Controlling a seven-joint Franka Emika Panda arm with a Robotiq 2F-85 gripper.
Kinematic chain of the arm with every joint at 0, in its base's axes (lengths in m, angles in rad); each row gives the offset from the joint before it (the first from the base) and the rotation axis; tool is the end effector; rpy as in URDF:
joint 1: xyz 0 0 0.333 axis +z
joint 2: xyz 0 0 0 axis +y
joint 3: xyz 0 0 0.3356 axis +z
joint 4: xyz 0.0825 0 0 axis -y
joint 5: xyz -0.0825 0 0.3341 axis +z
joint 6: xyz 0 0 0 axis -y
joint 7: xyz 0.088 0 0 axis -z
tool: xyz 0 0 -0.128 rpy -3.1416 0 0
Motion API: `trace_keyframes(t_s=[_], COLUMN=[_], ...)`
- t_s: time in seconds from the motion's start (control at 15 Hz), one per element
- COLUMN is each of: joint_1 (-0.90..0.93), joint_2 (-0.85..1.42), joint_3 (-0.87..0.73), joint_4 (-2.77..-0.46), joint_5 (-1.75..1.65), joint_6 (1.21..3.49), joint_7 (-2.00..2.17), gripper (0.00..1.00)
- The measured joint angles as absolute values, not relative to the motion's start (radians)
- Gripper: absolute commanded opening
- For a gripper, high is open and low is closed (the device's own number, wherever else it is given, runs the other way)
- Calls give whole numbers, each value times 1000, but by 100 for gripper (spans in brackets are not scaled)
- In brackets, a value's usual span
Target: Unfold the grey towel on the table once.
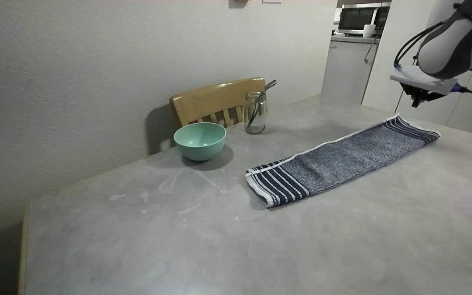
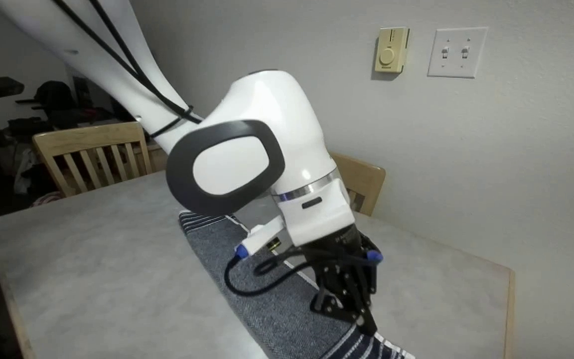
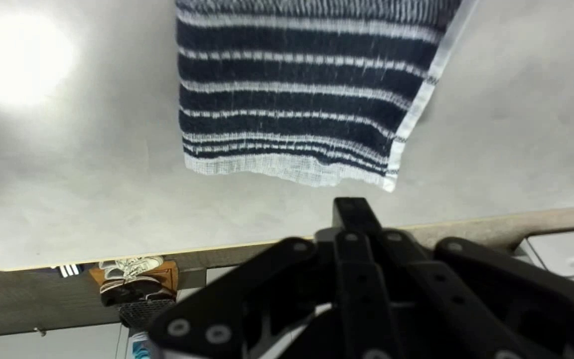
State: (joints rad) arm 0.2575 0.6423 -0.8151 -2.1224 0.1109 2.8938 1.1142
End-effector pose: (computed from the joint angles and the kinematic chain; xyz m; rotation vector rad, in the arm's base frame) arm 0.5165 -0.2915 0.2647 1.9537 -2.0029 0.6146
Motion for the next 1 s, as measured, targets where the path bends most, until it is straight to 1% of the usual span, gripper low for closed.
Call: trace_keyframes(t_s=[0.33,0.67,0.73,0.8,0.93,1.0], joint_1=[334,340,333,322,280,252], joint_2=[465,289,257,227,179,162], joint_3=[-840,-813,-791,-763,-686,-641], joint_4=[-2130,-2116,-2113,-2111,-2107,-2107], joint_5=[-91,-339,-378,-413,-466,-481], joint_6=[2616,2404,2366,2330,2268,2246], joint_7=[1093,1132,1143,1156,1183,1195], gripper=[0,0,26,27,40,23])
